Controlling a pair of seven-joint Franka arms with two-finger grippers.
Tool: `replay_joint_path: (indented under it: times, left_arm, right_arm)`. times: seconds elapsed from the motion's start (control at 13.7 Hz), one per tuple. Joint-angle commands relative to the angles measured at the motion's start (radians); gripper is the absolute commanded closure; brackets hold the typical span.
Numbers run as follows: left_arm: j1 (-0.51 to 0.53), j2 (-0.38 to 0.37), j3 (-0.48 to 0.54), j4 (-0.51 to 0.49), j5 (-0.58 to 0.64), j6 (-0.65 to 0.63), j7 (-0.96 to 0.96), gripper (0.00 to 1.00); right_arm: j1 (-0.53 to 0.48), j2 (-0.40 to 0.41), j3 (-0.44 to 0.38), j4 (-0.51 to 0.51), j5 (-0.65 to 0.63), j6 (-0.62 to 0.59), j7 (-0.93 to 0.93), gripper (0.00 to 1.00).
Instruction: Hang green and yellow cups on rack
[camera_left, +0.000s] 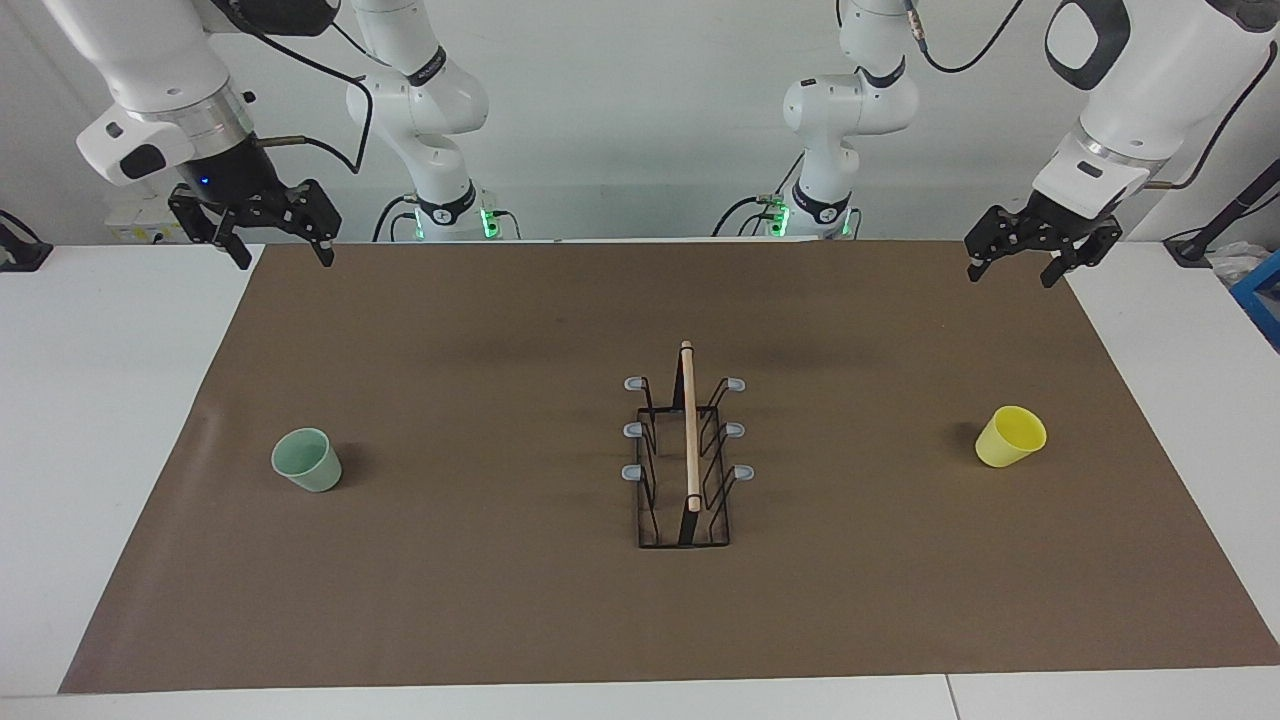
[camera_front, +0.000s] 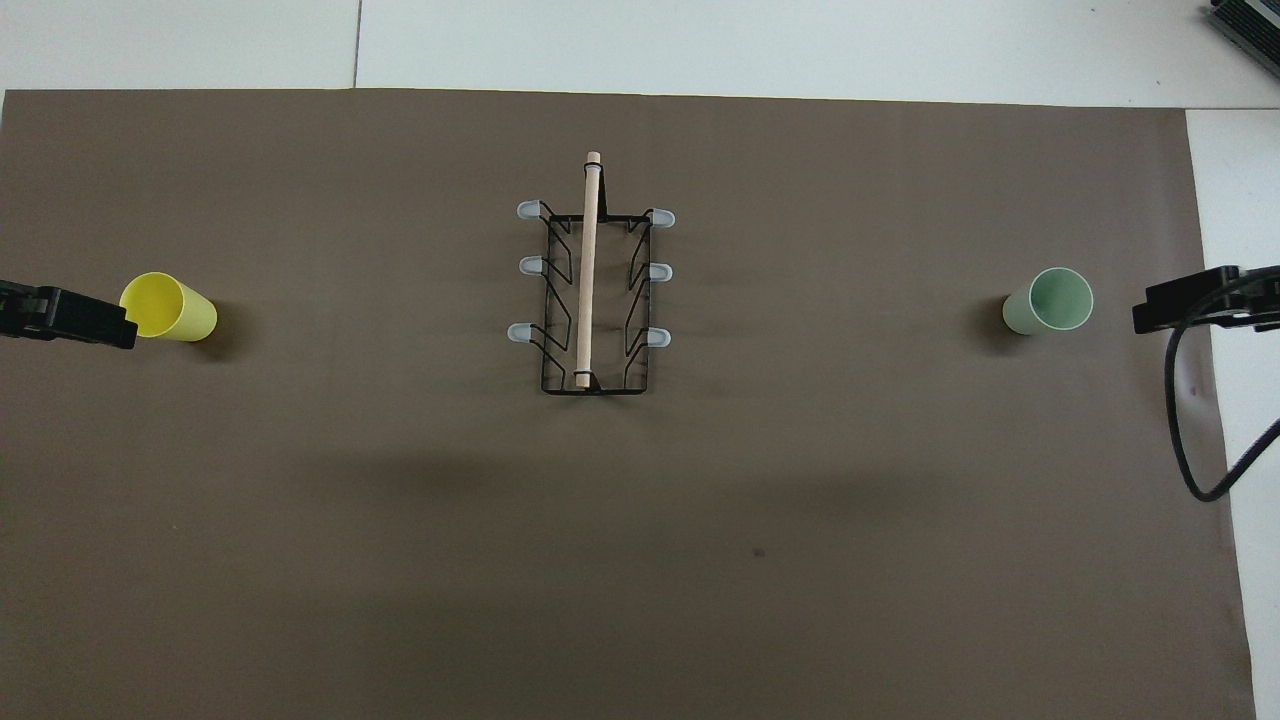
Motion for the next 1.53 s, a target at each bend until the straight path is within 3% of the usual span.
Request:
replay_joint_path:
  times: [0.0,0.29,0.8,0.95,1.31,1.46]
  left_arm:
    - [0.009,-0.005,-0.001,-0.010,0.003,0.016,0.007,0.00]
    - [0.016,0.052,0.002,0.035,-0.002,0.016,0.002,0.00]
    - [0.035,0.317,0.060,0.295,-0.034,-0.001,-0.054,0.00]
    - [0.035,0.359,0.106,0.306,-0.068,0.037,-0.116,0.00]
    - [0.036,0.493,0.206,0.339,-0.166,0.137,-0.174,0.07]
    - [0.048,0.576,0.217,0.410,-0.180,0.136,-0.229,0.07]
  right_arm:
    - [0.005,-0.005,0.007,-0.048,-0.025,0.056,0.013,0.00]
    - [0.006,-0.008,0.007,-0.065,-0.025,0.070,0.014,0.00]
    - [0.008,-0.005,0.007,-0.160,-0.025,0.176,0.014,0.00]
    - [0.027,0.002,0.007,-0.192,-0.025,0.223,0.014,0.00]
    - [0.051,0.066,0.007,-0.246,-0.051,0.308,0.013,0.00]
    - [0.078,0.108,0.007,-0.249,-0.099,0.329,-0.009,0.00]
